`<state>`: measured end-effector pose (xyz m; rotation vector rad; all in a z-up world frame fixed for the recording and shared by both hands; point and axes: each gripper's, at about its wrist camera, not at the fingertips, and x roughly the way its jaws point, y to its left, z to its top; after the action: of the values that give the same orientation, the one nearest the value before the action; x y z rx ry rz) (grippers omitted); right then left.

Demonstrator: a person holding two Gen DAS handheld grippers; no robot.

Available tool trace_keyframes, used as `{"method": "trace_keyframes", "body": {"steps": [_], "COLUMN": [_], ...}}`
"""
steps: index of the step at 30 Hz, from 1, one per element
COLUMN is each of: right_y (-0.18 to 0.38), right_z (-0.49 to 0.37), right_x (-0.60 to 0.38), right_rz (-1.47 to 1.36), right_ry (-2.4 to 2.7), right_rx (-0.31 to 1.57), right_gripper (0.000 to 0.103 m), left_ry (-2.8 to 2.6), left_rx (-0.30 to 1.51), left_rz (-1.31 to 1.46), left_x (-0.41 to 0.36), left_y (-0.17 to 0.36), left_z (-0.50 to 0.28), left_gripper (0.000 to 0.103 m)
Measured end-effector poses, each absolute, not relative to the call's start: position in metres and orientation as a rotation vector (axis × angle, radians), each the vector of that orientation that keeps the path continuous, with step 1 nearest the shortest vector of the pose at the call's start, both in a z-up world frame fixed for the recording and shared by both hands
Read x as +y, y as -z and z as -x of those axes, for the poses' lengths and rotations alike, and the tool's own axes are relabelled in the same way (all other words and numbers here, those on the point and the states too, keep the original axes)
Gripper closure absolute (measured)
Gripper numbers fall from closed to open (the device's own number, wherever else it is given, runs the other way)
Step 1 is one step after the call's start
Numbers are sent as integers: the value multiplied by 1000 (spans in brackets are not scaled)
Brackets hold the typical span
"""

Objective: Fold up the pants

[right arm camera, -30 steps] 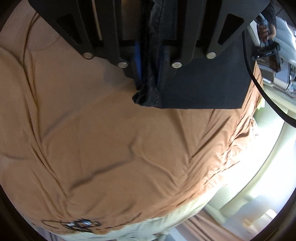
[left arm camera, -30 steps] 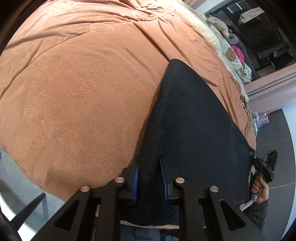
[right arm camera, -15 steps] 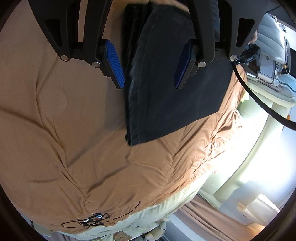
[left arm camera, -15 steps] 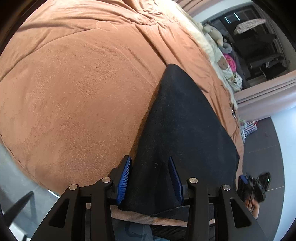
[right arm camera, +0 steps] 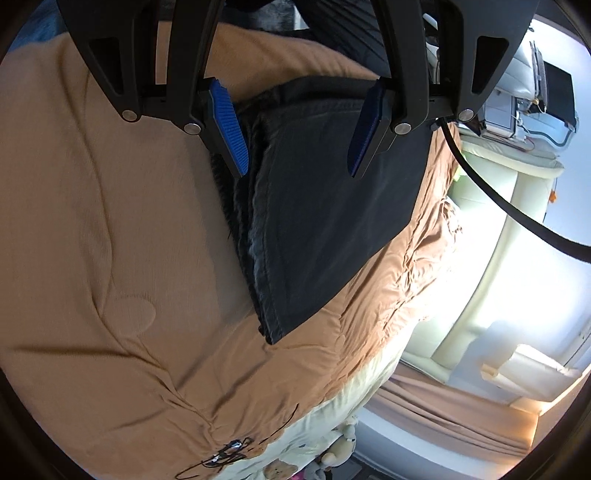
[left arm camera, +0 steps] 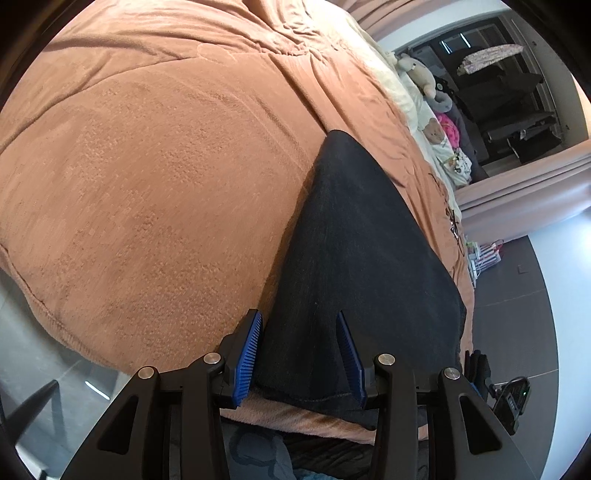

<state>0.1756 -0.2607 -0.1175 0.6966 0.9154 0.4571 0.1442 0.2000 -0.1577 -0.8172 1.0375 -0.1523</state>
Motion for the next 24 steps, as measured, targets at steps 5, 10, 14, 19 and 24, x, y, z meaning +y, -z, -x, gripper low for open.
{"method": "trace_keyframes", "body": {"steps": [5, 10, 14, 19, 24], "right_y": [132, 137, 143, 151, 160], "right_z": [-167, -157, -154, -155, -157], "right_x": [-261, -263, -262, -262, -263], "right_rz": [-724, -772, -791, -812, -847], "right_ry": [-439, -443, -439, -419, -412], "right_rx": [933, 935, 942, 952, 960], "right_gripper": [49, 49, 49, 49, 49], "left_ry": [166, 172, 178, 181, 182], "left_rx": [1032, 1031, 1033, 1033, 1034], "left_rz": [822, 818, 820, 828, 833], "left_x": [199, 198, 198, 199, 199], "left_y": [157, 156, 157, 158, 160], "left_z": [-140, -140, -138, -136, -135], "left_gripper": [51, 51, 51, 51, 51]}}
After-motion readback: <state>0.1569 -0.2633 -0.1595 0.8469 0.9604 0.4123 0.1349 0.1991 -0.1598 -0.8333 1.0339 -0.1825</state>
